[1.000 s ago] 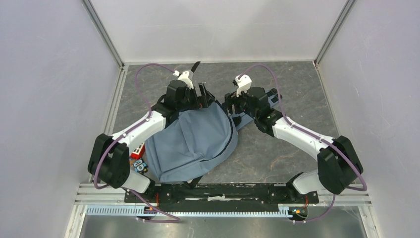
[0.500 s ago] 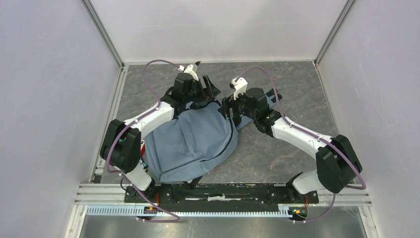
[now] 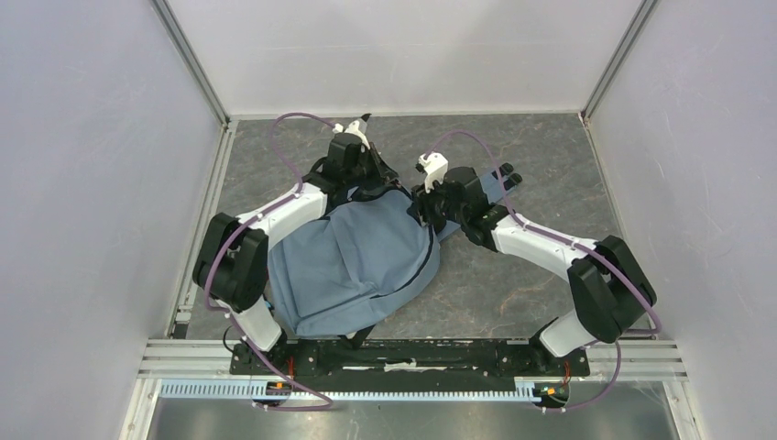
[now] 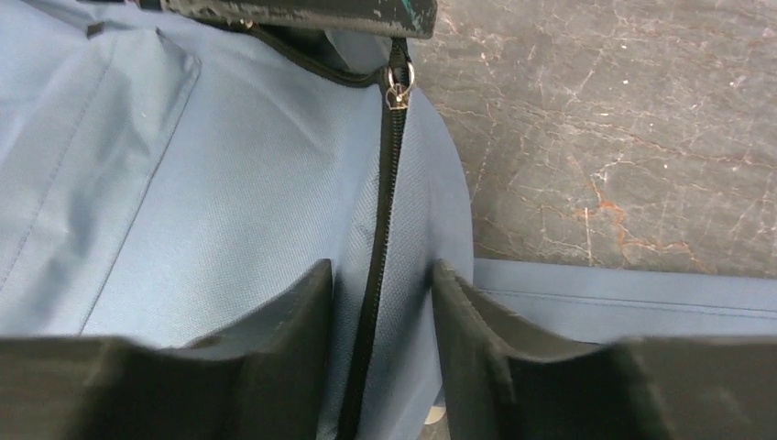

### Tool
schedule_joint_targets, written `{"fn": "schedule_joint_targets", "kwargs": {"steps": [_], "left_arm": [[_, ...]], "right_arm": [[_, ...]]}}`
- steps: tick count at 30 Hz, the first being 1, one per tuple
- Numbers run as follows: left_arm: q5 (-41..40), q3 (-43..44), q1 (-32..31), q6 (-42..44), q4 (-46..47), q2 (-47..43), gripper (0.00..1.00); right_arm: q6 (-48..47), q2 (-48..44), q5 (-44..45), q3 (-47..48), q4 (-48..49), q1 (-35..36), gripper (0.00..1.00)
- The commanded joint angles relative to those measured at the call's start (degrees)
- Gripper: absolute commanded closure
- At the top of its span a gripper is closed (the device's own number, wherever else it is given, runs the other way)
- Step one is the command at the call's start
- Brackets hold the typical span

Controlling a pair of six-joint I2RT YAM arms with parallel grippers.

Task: Pack the student bag
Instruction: Zip the student bag at the center of the board.

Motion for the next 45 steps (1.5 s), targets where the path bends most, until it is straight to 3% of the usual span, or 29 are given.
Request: {"fn": "schedule_joint_targets", "kwargs": {"steps": [1,3,5,15,24,31,45], "left_arm": [[-1.4,0.2,0.0,-1.1,1.4,-2.4,0.98],[-2.2,-0.6,0.0,-0.2,1.1,-3.6,0.98],[-3.5,-0.9,0.0,0.8,0.1,-4.8,0.98],[-10.7,-6.5,0.7,2.2,-0.3,-11.8,0.98],[-13.0,-10.5,2.4,3.6,-2.7,-17.2,0.98],[-10.4,-14.6,7.7,5.1,-2.9,-20.0,0.98],[-8.8,-13.2,16.0,11.0,-7.5,-19.3,0.98]], "right_arm": [[-0.1,0.5,2.7,2.2,-1.3,0.2,0.65],[0.5,0.1,2.8,1.2,-0.9,0.3,0.87],[1.1,-0.7,3.5,0.2,-0.5,0.3,1.0],[1.0,-9.2,12.1,-5.3,-1.2,0.3,1.0],[0.9,-14.3,14.5,-8.2,-3.1,0.3,1.0],[0.9,-17.6,15.5,-9.4,-3.8,0.3,1.0],[1.2,-22.0,12.0,-7.1,-5.5,0.3,1.0]]}}
